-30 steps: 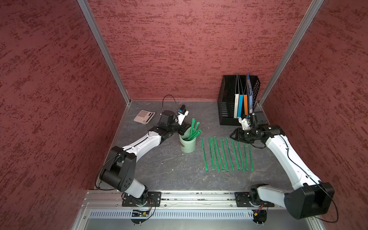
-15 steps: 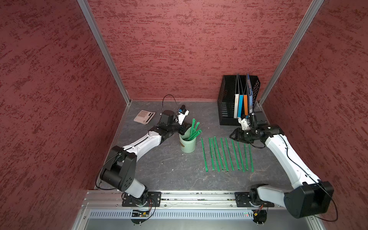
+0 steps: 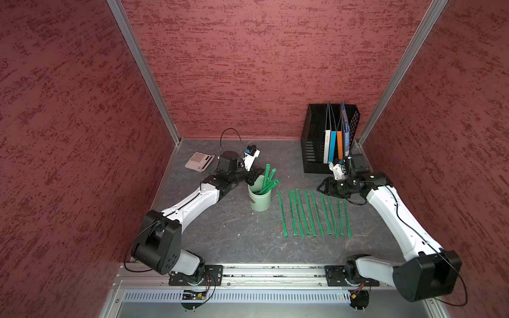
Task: Take the straws out of the storage container
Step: Pick up the straw from the container.
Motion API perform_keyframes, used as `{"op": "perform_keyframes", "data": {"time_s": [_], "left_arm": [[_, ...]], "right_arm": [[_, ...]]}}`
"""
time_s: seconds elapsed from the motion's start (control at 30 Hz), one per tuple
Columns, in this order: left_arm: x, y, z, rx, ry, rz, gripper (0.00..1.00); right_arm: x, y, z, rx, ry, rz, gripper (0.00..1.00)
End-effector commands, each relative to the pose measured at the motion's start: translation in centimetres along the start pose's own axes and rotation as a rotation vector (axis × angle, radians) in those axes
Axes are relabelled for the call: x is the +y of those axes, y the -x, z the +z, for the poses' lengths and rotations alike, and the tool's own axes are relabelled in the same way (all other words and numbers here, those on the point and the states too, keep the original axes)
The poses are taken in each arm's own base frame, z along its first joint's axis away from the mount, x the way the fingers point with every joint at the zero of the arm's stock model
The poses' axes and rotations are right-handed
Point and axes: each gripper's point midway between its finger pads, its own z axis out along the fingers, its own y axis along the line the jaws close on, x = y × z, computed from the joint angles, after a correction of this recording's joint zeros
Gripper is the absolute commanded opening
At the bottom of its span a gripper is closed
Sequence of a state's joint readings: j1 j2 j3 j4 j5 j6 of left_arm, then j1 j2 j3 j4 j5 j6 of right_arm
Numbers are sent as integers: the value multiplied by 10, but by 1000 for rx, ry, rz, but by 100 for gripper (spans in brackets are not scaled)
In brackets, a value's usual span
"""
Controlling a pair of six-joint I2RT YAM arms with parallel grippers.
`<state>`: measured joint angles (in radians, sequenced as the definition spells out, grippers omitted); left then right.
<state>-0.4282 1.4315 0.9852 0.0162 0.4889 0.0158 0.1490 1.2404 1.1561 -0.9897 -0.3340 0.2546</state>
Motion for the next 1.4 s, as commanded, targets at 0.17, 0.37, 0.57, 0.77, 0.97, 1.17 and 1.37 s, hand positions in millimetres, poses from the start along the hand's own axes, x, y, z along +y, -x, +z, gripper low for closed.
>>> {"op": "perform_keyframes", "data": {"time_s": [0.17,0.37,0.57,0.77,0.97,1.17,1.37], "left_arm": [[-31,-9,-6,29,-100,42,21],[-36,-22,7,70,-117,34,21],[-40,-32,20,98,-132,28,21],[-38,-42,34,125,-119,21,20],[-32,-41,38,126,-91,25,20],[-31,-38,37,124,-73,36,21],[-28,-39,40,129,-63,38,23]], "right_arm": [[6,3,5,-7,27,-6,44],[6,1,4,-6,25,-7,44],[5,0,5,-3,24,-8,44],[5,0,5,0,22,-7,44],[4,-3,6,6,18,-12,44],[3,-2,9,11,20,-10,44],[4,-2,7,10,22,-12,44]]}}
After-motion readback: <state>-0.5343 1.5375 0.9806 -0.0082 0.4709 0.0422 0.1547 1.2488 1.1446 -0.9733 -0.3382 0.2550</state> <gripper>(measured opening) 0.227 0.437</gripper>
